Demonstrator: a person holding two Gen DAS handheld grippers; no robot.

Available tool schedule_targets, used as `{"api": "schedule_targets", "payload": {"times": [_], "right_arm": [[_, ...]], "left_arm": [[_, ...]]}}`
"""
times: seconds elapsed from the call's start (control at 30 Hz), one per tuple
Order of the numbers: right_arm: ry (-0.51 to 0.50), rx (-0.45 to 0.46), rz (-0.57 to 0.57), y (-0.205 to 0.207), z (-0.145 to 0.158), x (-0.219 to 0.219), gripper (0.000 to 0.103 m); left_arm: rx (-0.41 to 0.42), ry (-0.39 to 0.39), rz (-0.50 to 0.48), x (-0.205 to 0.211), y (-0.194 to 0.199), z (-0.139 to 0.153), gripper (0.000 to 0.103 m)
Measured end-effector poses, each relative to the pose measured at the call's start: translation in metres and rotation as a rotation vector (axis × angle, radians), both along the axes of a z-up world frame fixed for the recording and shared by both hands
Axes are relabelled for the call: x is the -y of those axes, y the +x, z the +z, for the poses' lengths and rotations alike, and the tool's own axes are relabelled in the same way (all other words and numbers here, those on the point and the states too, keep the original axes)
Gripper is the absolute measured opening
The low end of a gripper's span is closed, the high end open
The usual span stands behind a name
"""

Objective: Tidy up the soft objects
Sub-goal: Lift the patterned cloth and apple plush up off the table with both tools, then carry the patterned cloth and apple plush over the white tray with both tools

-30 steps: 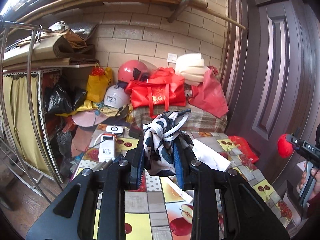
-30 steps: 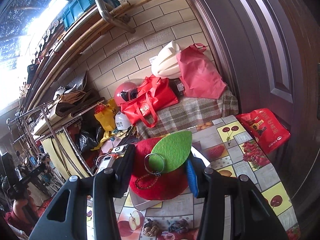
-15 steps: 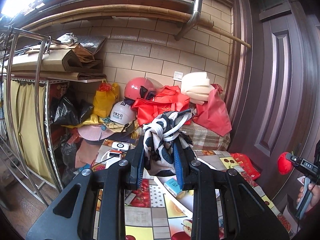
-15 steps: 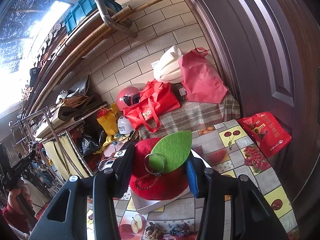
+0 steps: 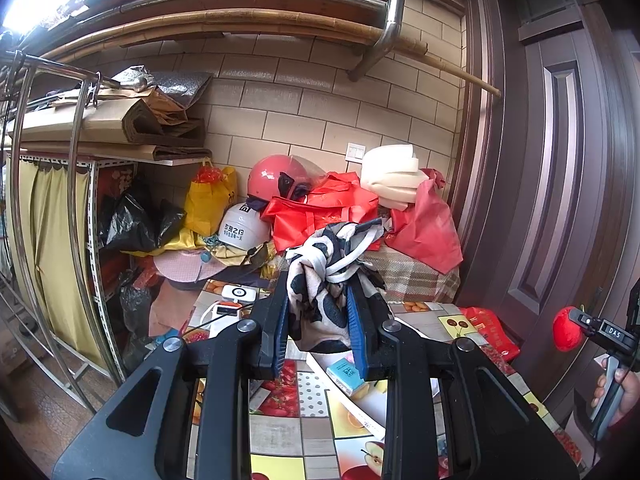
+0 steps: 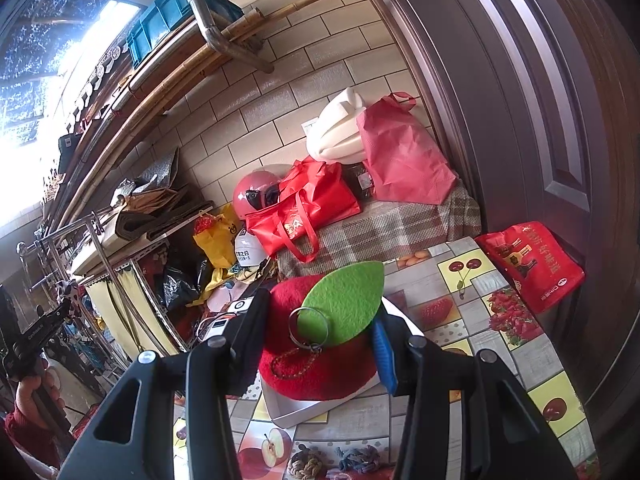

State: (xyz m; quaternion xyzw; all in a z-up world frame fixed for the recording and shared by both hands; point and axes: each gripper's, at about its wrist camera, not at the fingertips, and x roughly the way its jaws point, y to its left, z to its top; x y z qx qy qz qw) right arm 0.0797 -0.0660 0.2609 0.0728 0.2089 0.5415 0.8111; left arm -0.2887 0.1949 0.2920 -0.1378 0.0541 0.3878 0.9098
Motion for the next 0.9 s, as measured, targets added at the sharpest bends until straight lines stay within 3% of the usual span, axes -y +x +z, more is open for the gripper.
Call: {"api": "schedule_targets", "payload": {"times": [0.9], "right_arm": [[-0.028,-0.019,0.007,0.01,-0.004,-0.021,0.046]], "left_arm": [[-0.006,-0.018,-0.022,-0.015,0.018,-0.003,0.025]]}}
